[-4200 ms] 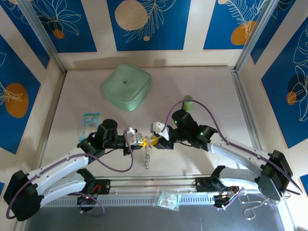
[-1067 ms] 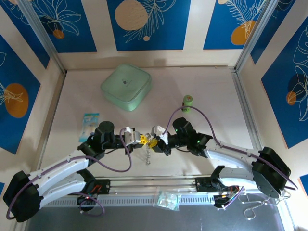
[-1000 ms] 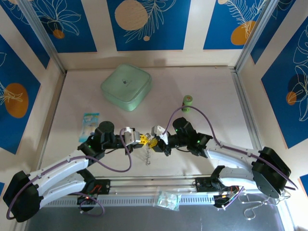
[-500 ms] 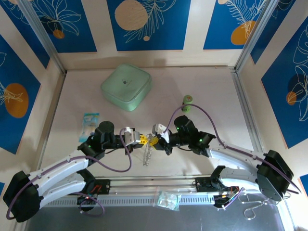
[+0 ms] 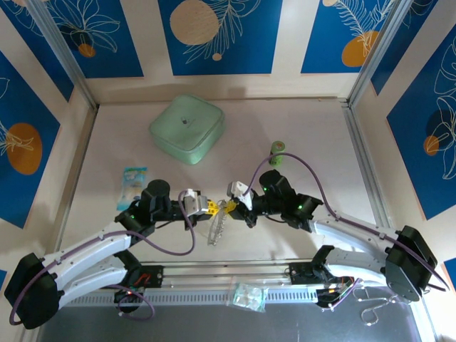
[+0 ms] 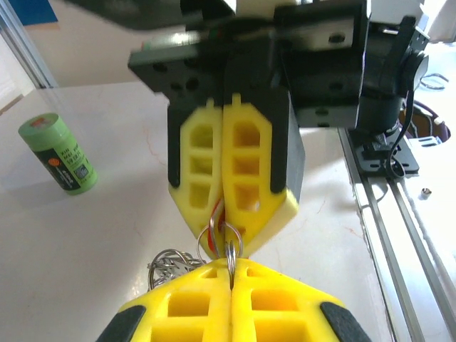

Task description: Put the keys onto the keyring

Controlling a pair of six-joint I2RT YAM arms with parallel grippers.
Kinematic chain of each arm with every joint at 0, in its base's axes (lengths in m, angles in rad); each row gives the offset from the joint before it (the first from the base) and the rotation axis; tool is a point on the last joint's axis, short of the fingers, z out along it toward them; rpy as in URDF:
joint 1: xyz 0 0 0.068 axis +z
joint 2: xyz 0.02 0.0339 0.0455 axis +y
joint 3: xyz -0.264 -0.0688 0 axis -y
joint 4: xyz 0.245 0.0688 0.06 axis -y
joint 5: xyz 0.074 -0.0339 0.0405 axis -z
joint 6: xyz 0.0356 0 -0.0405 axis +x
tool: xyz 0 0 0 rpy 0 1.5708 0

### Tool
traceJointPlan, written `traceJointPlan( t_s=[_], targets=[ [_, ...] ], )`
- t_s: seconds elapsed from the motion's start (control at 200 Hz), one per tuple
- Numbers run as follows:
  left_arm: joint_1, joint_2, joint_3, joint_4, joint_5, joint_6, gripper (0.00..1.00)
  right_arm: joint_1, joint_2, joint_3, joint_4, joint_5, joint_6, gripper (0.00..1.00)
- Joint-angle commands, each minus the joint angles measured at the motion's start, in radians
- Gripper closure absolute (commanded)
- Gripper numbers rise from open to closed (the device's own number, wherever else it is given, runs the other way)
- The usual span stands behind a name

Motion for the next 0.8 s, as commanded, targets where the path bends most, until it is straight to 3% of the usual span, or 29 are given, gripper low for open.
traceJointPlan(
  t_s=[0.0,0.35,0.48,0.55,0.675,0.795],
  targets=[
    [-0.007,0.0,0.04,-0.058,-0.01,0.046,1.0,0.003,-0.04,0.057,-0.041,0.038,-0.032,1.0],
    [-0.008,0.002,0.039,-0.069,-0.041,0.052,1.0,0.026,-0.081,0.116,-0.14,0.094,-0.09,1.0],
    [-0.008,-0.025,0.013,0.011,-0.072,-0.014,0.62,0.039,-0.07,0.147,-0.181,0.114,-0.12,1.0],
    [-0.007,-0.056,-0.022,0.09,-0.108,-0.059,0.48,0.043,-0.059,0.175,-0.21,0.122,-0.139,1.0],
    [-0.007,-0.128,-0.069,0.177,-0.233,-0.122,0.41,0.047,-0.03,0.238,-0.264,0.134,-0.174,1.0],
    [-0.006,-0.216,-0.114,0.204,-0.47,-0.19,0.36,0.062,0.019,0.292,-0.296,0.153,-0.203,1.0]
  ],
)
